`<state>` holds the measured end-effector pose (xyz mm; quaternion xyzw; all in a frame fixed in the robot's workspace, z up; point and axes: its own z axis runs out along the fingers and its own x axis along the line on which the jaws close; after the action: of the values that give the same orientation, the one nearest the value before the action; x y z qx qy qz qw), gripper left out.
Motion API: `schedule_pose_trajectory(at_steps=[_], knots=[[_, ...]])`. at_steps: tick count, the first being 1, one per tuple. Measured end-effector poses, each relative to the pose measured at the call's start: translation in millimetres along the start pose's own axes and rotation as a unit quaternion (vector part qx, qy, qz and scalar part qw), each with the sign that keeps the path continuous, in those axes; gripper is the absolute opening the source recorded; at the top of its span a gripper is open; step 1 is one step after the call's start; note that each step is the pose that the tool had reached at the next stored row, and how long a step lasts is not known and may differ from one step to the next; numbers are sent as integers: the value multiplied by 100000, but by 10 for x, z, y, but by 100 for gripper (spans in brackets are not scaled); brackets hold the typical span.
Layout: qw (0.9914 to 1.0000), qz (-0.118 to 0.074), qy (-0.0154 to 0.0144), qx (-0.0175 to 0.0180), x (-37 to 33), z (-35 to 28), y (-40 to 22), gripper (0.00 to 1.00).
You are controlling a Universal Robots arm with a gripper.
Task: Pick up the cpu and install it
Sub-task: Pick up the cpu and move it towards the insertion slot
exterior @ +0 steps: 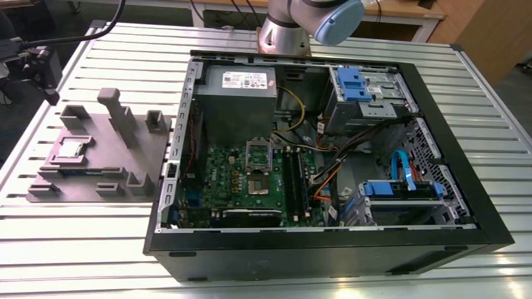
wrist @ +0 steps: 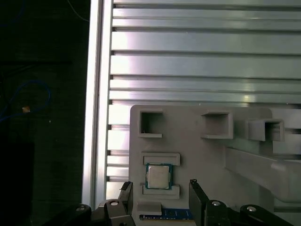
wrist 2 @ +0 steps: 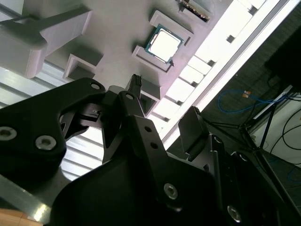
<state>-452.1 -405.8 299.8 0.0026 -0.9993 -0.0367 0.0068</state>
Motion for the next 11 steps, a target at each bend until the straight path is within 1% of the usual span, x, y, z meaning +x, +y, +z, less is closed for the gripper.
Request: schedule_pose_trajectory(at_steps=[7,11], knots=[[100000,0,7,4,0,29,-4,59],[100000,-1,6,4,0,30,-4,59]])
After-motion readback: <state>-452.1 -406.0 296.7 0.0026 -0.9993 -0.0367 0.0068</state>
